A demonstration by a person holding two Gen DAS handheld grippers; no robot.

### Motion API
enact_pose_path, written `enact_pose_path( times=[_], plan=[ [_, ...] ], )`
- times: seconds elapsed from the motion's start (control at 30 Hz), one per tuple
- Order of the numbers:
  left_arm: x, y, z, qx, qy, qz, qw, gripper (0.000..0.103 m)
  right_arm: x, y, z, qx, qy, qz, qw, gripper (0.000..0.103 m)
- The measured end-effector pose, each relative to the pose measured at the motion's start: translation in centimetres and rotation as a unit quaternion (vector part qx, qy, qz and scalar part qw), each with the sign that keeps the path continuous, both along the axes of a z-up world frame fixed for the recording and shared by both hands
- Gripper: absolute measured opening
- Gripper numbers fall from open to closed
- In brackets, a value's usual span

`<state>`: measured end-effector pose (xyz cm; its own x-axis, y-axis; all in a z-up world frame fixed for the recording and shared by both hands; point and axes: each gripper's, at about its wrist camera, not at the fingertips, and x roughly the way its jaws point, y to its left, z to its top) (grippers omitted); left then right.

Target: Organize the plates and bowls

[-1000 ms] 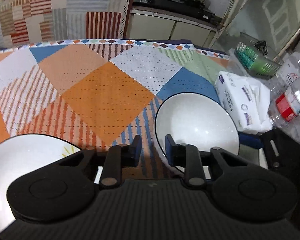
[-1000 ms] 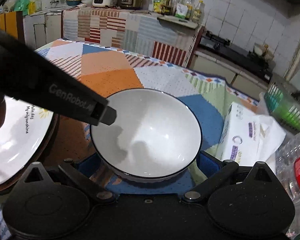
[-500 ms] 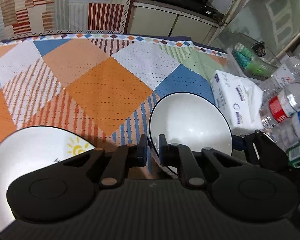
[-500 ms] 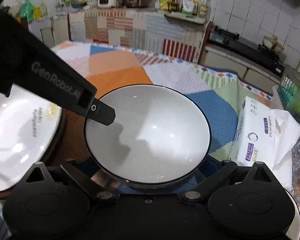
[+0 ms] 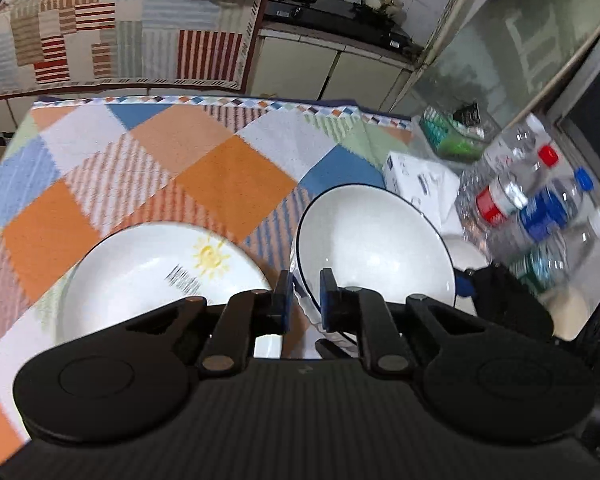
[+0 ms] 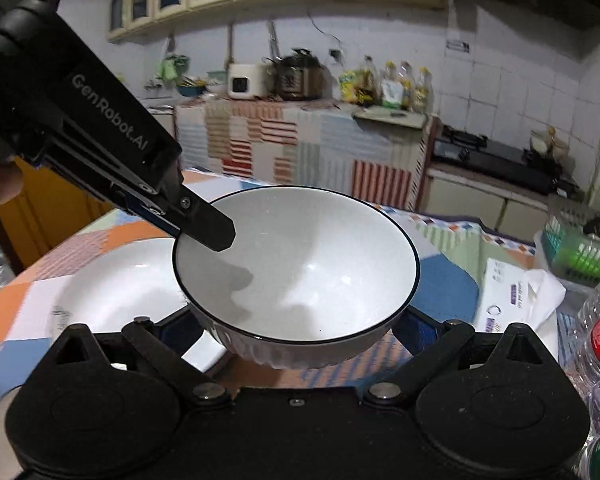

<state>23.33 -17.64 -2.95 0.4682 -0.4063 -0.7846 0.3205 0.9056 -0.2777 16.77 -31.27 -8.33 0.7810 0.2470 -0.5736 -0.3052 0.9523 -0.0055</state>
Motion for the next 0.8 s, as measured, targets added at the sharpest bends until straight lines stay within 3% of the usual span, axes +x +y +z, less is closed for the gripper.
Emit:
enact_pose_path(
  times=[0.17, 0.33, 0.8],
  plan=[
    [-3.7, 1.3, 1.4, 0.050, 0.024, -0.014, 0.9984, 0.012, -3.3, 2.1, 1.3, -0.012, -0.009, 0.046, 0.999, 0.101],
    [-6.3, 3.1, 1.6, 0.067, 0.062, -0.021, 0.9956, 0.012, -6.7, 4.0, 2.0, -0.024, -0.008, 0.089, 0.996, 0.101],
    [-10.6, 7.1, -2.1, 0.110, 0.136, -0.005, 0.9846, 0.012, -11.2, 6.9, 0.0, 0.015, 0.044, 0.151, 0.987, 0.101]
  ],
)
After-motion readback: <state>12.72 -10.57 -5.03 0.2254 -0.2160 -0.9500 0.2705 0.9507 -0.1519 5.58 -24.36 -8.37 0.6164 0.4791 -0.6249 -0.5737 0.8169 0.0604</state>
